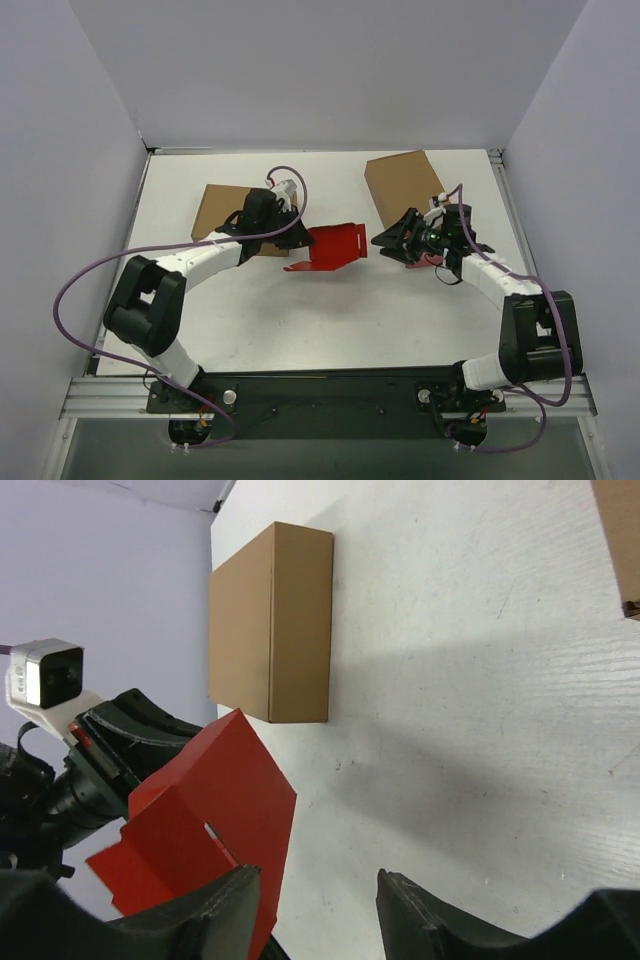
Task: Fold the paper box
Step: Fold the paper box at the center of the board.
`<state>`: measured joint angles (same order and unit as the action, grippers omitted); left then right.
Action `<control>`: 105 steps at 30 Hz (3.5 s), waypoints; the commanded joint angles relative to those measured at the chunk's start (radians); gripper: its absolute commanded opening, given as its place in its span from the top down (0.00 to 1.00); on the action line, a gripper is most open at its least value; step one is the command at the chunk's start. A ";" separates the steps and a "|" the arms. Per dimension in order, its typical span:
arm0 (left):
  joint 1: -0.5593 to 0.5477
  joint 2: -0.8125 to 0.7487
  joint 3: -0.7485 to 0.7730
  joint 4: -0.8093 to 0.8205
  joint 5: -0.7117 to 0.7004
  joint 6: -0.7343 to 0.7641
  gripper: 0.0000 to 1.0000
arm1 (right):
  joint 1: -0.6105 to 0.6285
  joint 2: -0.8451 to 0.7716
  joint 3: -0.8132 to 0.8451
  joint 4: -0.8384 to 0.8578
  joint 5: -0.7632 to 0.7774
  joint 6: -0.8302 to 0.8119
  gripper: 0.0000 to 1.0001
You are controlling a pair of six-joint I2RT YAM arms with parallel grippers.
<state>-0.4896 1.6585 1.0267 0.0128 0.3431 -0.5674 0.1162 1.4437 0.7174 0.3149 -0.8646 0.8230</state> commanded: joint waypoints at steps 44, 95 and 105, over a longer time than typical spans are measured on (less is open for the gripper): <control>-0.061 -0.117 0.049 -0.011 -0.064 0.092 1.00 | 0.223 0.012 0.281 -0.358 0.240 -0.309 0.64; -0.225 -0.212 0.174 -0.099 -0.282 0.115 1.00 | 0.471 0.199 0.577 -0.761 1.148 -0.484 1.00; -0.225 -0.218 0.184 -0.103 -0.294 0.109 1.00 | 0.453 0.202 0.547 -0.766 1.223 -0.512 1.00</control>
<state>-0.7055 1.5013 1.1301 -0.1768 -0.0048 -0.4351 0.5888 1.6215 1.2850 -0.3782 0.2203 0.3641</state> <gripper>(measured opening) 0.170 0.133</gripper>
